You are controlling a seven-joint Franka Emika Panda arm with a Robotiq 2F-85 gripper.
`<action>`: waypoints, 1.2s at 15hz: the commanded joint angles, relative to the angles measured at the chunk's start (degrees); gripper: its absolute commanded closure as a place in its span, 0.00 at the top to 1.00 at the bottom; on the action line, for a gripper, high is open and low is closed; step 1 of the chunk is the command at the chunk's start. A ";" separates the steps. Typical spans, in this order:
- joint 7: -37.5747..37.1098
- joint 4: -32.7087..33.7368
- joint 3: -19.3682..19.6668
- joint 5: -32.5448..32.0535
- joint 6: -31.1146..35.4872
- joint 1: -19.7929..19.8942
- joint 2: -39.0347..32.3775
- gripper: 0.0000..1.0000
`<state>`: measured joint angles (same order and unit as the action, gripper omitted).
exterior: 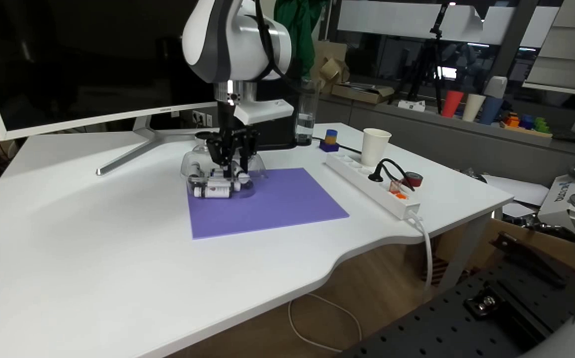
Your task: Remove one bottle from the container and put it on the purple placemat
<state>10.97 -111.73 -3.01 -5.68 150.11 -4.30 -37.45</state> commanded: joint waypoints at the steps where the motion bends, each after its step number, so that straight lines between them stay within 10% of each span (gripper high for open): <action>1: -2.31 -0.28 0.17 -0.22 0.07 -0.11 1.74 0.19; 3: -2.01 -1.53 -0.08 -0.01 0.15 0.23 3.66 0.04; 18: -6.51 -16.65 7.08 -0.24 1.01 4.95 18.61 0.07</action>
<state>7.44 -125.40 3.13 -5.70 150.61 -0.80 -18.97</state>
